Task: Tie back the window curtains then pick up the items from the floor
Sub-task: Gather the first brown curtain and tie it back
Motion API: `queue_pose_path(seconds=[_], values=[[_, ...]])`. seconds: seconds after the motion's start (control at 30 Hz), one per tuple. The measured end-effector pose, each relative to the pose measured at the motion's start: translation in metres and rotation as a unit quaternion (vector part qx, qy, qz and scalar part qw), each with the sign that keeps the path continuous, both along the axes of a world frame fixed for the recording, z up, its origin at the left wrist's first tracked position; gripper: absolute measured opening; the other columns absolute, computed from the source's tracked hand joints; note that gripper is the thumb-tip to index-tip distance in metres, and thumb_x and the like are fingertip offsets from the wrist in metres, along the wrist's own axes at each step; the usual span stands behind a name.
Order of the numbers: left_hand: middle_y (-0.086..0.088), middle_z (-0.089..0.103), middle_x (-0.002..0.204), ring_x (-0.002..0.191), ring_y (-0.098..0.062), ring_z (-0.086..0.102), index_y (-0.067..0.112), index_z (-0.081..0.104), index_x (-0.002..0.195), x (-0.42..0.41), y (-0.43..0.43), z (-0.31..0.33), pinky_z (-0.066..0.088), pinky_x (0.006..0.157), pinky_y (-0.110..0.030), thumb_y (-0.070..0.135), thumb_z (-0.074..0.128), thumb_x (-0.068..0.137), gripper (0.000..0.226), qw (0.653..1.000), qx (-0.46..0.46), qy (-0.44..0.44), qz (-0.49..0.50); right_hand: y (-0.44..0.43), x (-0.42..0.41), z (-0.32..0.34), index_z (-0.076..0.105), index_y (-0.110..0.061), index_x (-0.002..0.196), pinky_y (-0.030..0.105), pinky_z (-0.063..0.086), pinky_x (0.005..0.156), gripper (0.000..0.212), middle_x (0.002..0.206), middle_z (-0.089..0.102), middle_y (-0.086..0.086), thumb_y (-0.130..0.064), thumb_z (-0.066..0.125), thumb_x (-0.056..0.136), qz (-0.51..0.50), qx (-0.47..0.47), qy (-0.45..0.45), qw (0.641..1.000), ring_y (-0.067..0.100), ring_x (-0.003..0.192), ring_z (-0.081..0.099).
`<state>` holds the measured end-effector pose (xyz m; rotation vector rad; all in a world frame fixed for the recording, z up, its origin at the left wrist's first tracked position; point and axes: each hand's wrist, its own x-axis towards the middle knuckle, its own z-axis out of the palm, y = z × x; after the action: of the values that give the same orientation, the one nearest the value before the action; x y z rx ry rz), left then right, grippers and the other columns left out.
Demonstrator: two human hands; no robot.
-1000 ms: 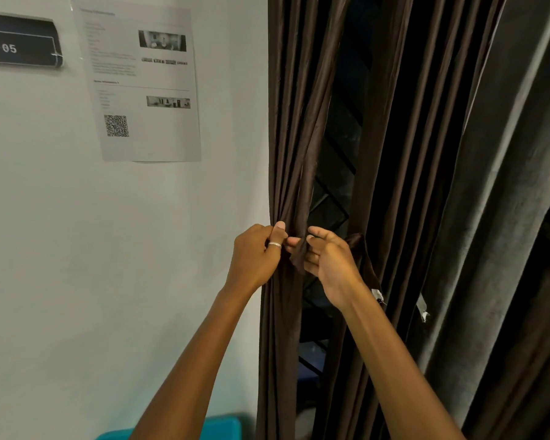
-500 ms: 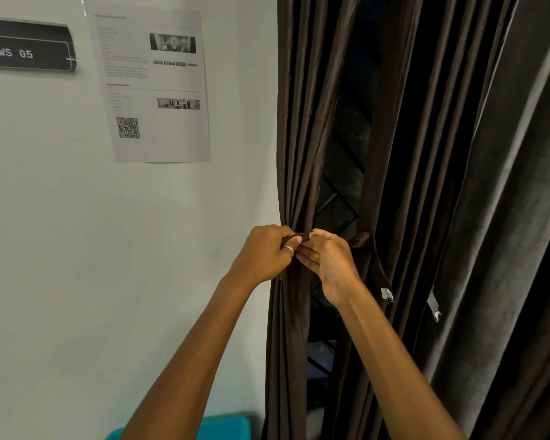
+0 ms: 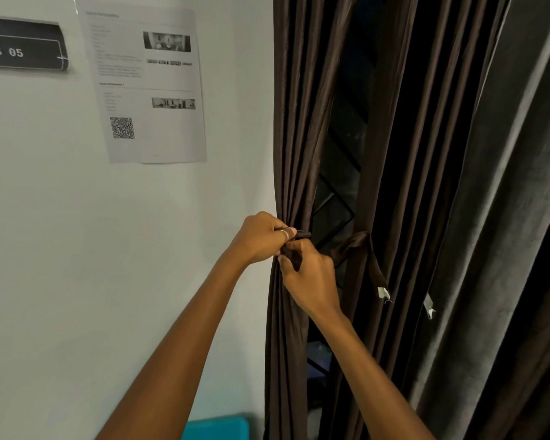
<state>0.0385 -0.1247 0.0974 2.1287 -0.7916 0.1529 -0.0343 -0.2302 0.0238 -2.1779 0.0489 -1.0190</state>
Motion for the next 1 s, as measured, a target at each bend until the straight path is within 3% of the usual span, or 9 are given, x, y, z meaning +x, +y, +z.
queue_pose_path(seconds=[0.07,0.13,0.23,0.3,0.47,0.63,0.83,0.93,1.0], values=[[-0.004,0.074,0.082,0.074,-0.019,0.073,0.013,0.078,0.09,-0.001,0.002,0.0,0.062,0.078,-0.033,0.032,0.061,0.098,0.027,1.0,0.012,-0.009,0.002,-0.003,0.002,-0.003,0.066,-0.008,0.119,0.012,0.052,0.066,0.021,0.095,0.075,0.0,-0.011,0.063,0.098,-0.006,-0.03,-0.011,0.999,0.01,0.076,0.069],[-0.001,0.075,0.085,0.074,-0.017,0.07,0.019,0.078,0.094,-0.005,0.004,0.001,0.061,0.075,-0.034,0.039,0.057,0.099,0.029,0.992,0.078,-0.089,0.038,-0.004,0.004,-0.004,0.067,-0.007,0.114,0.008,0.046,0.06,0.016,0.092,0.074,0.001,-0.008,0.061,0.099,0.013,-0.054,-0.008,0.998,0.006,0.068,0.065],[0.001,0.074,0.096,0.086,-0.02,0.069,0.028,0.075,0.109,-0.02,0.001,0.004,0.049,0.072,-0.028,0.044,0.051,0.1,0.03,0.959,0.134,-0.224,0.111,0.0,0.006,-0.005,0.066,-0.01,0.098,0.009,0.041,0.054,0.008,0.077,0.065,-0.008,-0.006,0.059,0.099,0.04,-0.073,0.006,0.996,0.001,0.058,0.056],[0.002,0.074,0.099,0.091,-0.02,0.069,0.03,0.073,0.113,-0.028,-0.005,0.006,0.045,0.073,-0.028,0.044,0.048,0.102,0.031,0.948,0.127,-0.268,0.117,0.002,0.009,-0.006,0.059,-0.015,0.085,0.011,0.039,0.049,0.018,0.067,0.053,-0.018,-0.003,0.058,0.099,0.047,-0.076,0.017,0.996,0.002,0.053,0.055],[0.001,0.072,0.105,0.094,-0.022,0.068,0.029,0.067,0.116,-0.023,-0.01,0.008,0.05,0.08,-0.032,0.04,0.045,0.104,0.028,0.966,0.131,-0.213,0.069,0.002,0.01,-0.002,0.065,-0.005,0.088,0.014,0.037,0.05,0.013,0.068,0.056,-0.01,-0.005,0.057,0.099,0.042,-0.107,0.033,0.993,0.006,0.053,0.054],[0.006,0.068,0.076,0.055,-0.01,0.066,0.03,0.058,0.101,-0.004,0.005,-0.002,0.058,0.069,-0.033,0.041,0.037,0.106,0.024,0.979,0.118,-0.161,0.031,-0.01,-0.002,0.005,0.066,-0.01,0.11,0.031,0.051,0.058,0.012,0.09,0.073,0.006,-0.011,0.059,0.1,0.019,-0.172,0.006,0.985,0.021,0.074,0.069],[0.005,0.064,0.085,0.066,-0.011,0.059,0.022,0.058,0.11,0.007,0.018,-0.011,0.056,0.072,-0.034,0.038,0.038,0.107,0.027,0.981,0.098,-0.166,-0.008,-0.03,-0.003,0.038,0.07,-0.014,0.107,0.026,0.053,0.059,0.011,0.104,0.071,0.002,-0.015,0.066,0.097,-0.07,-0.317,-0.054,0.944,0.02,0.086,0.068],[0.01,0.059,0.076,0.063,-0.011,0.056,0.022,0.057,0.105,0.01,0.022,-0.015,0.05,0.065,-0.029,0.035,0.039,0.107,0.023,0.987,0.062,-0.144,-0.03,-0.037,0.001,0.056,0.067,-0.017,0.113,0.037,0.06,0.068,0.015,0.118,0.066,-0.001,-0.014,0.062,0.099,-0.023,-0.346,-0.029,0.938,0.019,0.096,0.067],[0.012,0.058,0.074,0.062,-0.011,0.056,0.022,0.058,0.104,0.012,0.025,-0.017,0.046,0.063,-0.026,0.034,0.039,0.107,0.022,0.989,0.043,-0.136,-0.031,-0.041,0.003,0.062,0.062,-0.022,0.111,0.044,0.059,0.071,0.011,0.107,0.067,-0.003,-0.019,0.054,0.104,0.044,-0.29,0.024,0.956,0.018,0.09,0.067]])
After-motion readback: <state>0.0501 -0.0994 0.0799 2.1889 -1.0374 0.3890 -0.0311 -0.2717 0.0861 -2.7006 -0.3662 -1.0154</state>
